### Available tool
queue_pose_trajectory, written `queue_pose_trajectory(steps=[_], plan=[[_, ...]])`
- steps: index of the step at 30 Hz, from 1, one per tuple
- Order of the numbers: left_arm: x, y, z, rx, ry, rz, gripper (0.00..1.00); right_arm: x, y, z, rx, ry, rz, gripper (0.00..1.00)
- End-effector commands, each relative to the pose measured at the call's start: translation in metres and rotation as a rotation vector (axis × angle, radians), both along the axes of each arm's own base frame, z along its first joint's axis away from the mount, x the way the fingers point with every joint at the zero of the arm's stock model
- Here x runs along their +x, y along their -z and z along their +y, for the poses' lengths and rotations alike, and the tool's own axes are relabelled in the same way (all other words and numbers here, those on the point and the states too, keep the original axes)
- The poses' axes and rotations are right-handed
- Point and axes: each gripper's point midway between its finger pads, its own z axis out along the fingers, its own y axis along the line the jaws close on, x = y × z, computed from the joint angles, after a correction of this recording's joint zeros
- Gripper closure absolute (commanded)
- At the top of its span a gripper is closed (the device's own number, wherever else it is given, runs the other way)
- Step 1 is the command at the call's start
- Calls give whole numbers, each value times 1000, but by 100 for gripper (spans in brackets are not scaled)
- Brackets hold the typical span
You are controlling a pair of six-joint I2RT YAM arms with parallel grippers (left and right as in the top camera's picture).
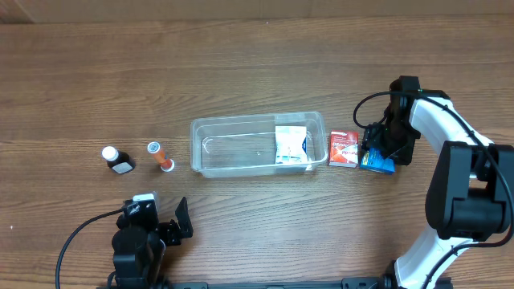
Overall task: Pack container
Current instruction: 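Move right gripper back and grasp the blue medicine box, then carry the blue box into the container beside the white box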
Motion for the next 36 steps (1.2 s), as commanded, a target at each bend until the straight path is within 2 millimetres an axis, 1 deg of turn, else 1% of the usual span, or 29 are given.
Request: queue_pose_trajectory(steps=[1, 2, 4, 5, 6, 8, 9, 10, 11, 13, 14, 15, 16, 17, 18, 19, 20, 21, 23, 25, 28, 30, 31, 32, 34, 36], plan=[[1, -1, 1, 17, 4, -10, 0, 22, -46, -1, -11, 6, -91, 32], [1, -1, 1, 17, 4, -10, 0, 25, -64, 0, -12, 2, -118, 32], [1, -1, 1, 17, 4, -10, 0, 27, -109, 6, -15, -15, -180, 32], [1, -1, 1, 17, 4, -10, 0, 25, -129, 13, -15, -34, -212, 33], [1, -1, 1, 17, 4, -10, 0, 21, -149, 25, -9, -66, -250, 32], [1, -1, 1, 17, 4, -9, 0, 10, -177, 59, 23, -150, -318, 32], [1, -1, 1, 17, 4, -10, 0, 3, -188, 82, 43, -193, -348, 32], [1, -1, 1, 17, 4, -10, 0, -3, -195, 106, 61, -239, -372, 32], [1, -1, 1, 17, 4, -10, 0, -9, -199, 133, 83, -289, -392, 32], [1, -1, 1, 17, 4, -10, 0, -13, -202, 187, 134, -381, -446, 33], [1, -1, 1, 17, 4, -10, 0, -12, -202, 220, 163, -426, -490, 33], [1, -1, 1, 17, 4, -10, 0, -11, -201, 234, 169, -436, -512, 33], [1, -1, 1, 17, 4, -10, 0, -9, -196, 253, 166, -442, -535, 33], [1, -1, 1, 17, 4, -10, 0, -9, -190, 267, 167, -449, -541, 33], [1, -1, 1, 17, 4, -9, 0, -8, -181, 279, 173, -458, -533, 33], [1, -1, 1, 17, 4, -10, 0, -6, -163, 292, 171, -467, -509, 33], [1, -1, 1, 17, 4, -10, 0, -3, -148, 298, 160, -475, -485, 33], [1, -1, 1, 17, 4, -10, 0, 0, -133, 301, 150, -459, -461, 34], [1, -1, 1, 17, 4, -9, 0, 7, -112, 306, 139, -449, -435, 35], [1, -1, 1, 17, 4, -10, 0, 12, -103, 310, 141, -443, -436, 34], [1, -1, 1, 17, 4, -9, 0, 12, -94, 311, 139, -388, -413, 34], [1, -1, 1, 17, 4, -9, 0, 13, -79, 309, 118, -351, -381, 34], [1, -1, 1, 17, 4, -10, 0, 14, -66, 309, 108, -327, -361, 34], [1, -1, 1, 17, 4, -10, 0, 14, -61, 311, 109, -326, -352, 34], [1, -1, 1, 17, 4, -10, 0, 12, -51, 312, 110, -329, -328, 33], [1, -1, 1, 17, 4, -10, 0, 12, -50, 311, 106, -326, -323, 33]])
